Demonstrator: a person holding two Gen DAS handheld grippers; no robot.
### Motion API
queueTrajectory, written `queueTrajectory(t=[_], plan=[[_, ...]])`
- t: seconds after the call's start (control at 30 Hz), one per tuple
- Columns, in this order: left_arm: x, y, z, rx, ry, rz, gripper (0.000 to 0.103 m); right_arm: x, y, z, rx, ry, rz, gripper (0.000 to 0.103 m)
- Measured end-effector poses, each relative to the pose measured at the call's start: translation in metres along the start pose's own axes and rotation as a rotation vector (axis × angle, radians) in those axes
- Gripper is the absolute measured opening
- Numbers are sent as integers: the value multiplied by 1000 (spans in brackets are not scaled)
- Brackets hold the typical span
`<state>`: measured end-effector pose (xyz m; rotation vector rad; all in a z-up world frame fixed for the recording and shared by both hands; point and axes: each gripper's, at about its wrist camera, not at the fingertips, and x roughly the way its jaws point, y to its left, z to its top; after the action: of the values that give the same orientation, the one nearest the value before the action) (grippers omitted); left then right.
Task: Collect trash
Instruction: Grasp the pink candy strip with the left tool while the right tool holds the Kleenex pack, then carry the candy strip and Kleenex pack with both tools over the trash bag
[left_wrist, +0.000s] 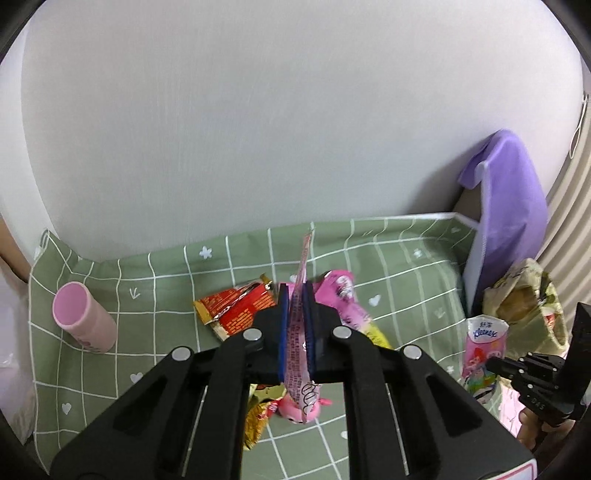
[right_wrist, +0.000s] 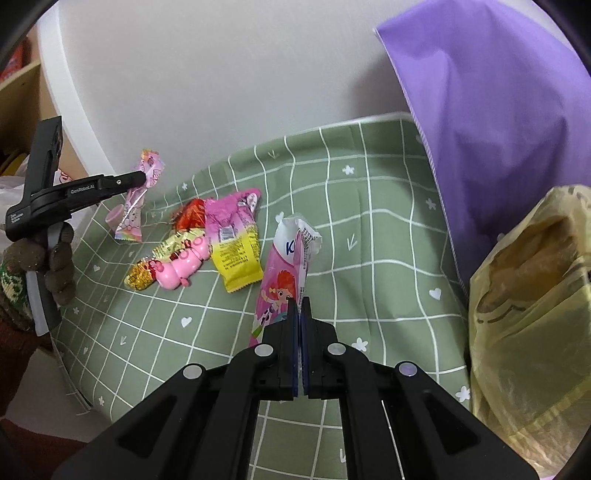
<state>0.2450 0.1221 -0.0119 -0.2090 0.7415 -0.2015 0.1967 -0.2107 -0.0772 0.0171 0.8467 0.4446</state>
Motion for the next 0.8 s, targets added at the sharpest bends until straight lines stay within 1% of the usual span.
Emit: queueTrajectory(t=[0.2, 0.33, 0.43, 0.73, 0.8], plan=[[-24, -15, 13, 1, -58, -38, 7, -26, -6, 12, 14, -69, -27, 4], [-42, -34, 25, 11, -104, -97, 7, -51, -14, 21, 17, -135, -57, 4], [-47, -54, 32, 26, -122, -134, 7, -72, -25, 27, 28, -183, -84, 4], [-52, -134, 55, 120, -154, -282, 7, -131, -67, 30, 87, -298, -184, 4], [-51, -156, 59, 138, -161, -333, 7, -144, -76, 29, 95, -316, -208, 4]])
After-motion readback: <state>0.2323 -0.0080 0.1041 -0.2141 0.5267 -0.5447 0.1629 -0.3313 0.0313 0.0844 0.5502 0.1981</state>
